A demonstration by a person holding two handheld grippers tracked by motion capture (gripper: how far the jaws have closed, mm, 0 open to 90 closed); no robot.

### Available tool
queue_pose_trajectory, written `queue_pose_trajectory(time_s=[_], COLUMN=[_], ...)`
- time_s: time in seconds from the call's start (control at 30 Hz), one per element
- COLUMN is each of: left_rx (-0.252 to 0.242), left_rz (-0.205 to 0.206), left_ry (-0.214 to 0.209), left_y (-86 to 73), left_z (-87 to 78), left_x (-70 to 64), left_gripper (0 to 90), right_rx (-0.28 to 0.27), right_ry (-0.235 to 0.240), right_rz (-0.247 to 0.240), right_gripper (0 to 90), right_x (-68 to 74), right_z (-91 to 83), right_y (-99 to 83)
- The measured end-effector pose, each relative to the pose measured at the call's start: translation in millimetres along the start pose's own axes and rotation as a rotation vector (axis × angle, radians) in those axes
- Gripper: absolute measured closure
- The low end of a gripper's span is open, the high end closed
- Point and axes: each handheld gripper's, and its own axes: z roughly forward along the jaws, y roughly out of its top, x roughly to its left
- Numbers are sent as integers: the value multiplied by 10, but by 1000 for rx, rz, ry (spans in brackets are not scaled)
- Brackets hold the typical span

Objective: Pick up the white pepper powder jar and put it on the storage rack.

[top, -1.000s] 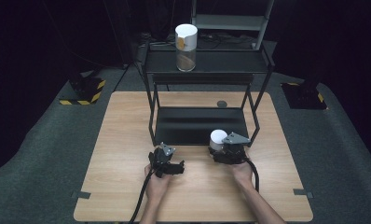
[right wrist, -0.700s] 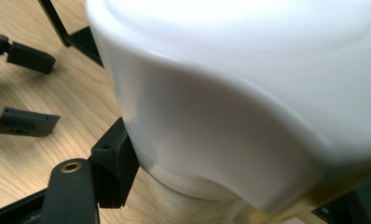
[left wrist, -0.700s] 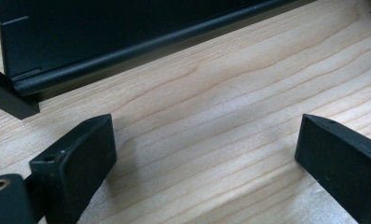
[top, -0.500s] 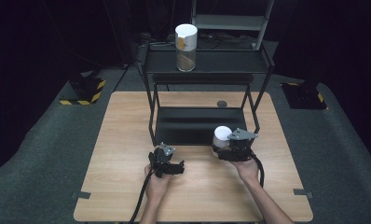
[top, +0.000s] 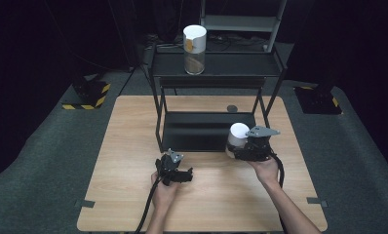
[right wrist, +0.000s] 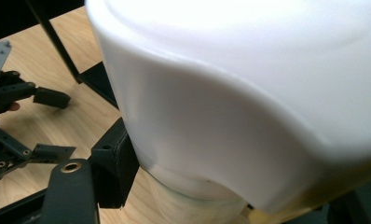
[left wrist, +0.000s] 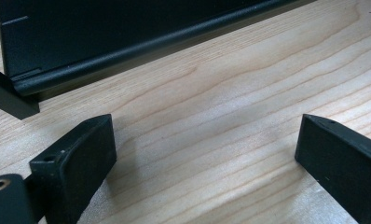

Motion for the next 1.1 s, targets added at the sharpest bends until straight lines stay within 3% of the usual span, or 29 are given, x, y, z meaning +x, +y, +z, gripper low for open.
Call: queue_pose_trajectory(time_s=[0.7,1.1], left_rx=[0,0], left_rz=[0,0], left_ry=[0,0], left_y=[0,0], left_z=[0,0], left_x=[0,0], left_gripper=[52,52], right_rx=[-14,-5], right_ry=[16,28], right_rz=[-13,-28], right_gripper=[301,301], right_x=[-177,-257], right_z=[-362,-485], right_y=[477,743])
